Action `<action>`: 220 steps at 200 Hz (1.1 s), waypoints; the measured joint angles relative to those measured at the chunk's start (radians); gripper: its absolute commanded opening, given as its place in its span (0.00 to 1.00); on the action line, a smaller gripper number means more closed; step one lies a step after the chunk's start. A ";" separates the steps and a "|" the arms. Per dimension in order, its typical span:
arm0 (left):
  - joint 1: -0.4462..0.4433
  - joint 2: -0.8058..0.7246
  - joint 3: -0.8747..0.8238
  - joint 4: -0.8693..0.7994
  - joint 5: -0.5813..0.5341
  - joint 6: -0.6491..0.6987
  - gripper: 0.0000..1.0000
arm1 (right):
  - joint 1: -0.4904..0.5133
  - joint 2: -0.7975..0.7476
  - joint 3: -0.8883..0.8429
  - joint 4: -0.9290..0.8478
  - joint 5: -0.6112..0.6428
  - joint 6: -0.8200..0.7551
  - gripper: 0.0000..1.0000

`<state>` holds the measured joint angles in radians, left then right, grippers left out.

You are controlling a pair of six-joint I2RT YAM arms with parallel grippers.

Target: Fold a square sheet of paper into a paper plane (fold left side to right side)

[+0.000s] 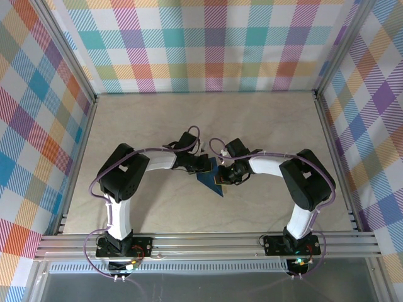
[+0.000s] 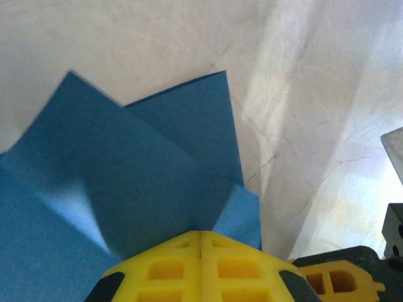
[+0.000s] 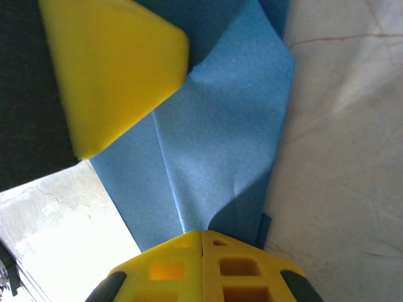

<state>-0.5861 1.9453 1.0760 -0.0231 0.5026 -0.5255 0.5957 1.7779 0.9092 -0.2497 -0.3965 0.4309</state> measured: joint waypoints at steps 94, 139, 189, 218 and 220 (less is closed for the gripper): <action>-0.007 -0.136 -0.151 0.135 0.031 -0.101 0.00 | 0.023 -0.002 0.002 -0.003 0.047 -0.003 0.00; -0.027 -0.101 -0.150 0.159 0.036 -0.117 0.00 | 0.034 -0.003 0.006 -0.009 0.071 -0.003 0.00; -0.038 -0.051 -0.133 0.157 0.035 -0.118 0.00 | 0.042 0.006 0.021 -0.031 0.089 -0.006 0.00; -0.039 -0.043 -0.122 0.154 0.031 -0.118 0.00 | 0.046 0.011 0.029 -0.042 0.096 -0.006 0.00; -0.039 -0.043 -0.122 0.153 0.030 -0.118 0.00 | 0.047 0.011 0.029 -0.042 0.097 -0.006 0.00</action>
<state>-0.6254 1.9026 0.9539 0.1299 0.5327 -0.6434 0.6422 1.7889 0.9386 -0.2913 -0.2996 0.4244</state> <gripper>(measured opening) 0.062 0.055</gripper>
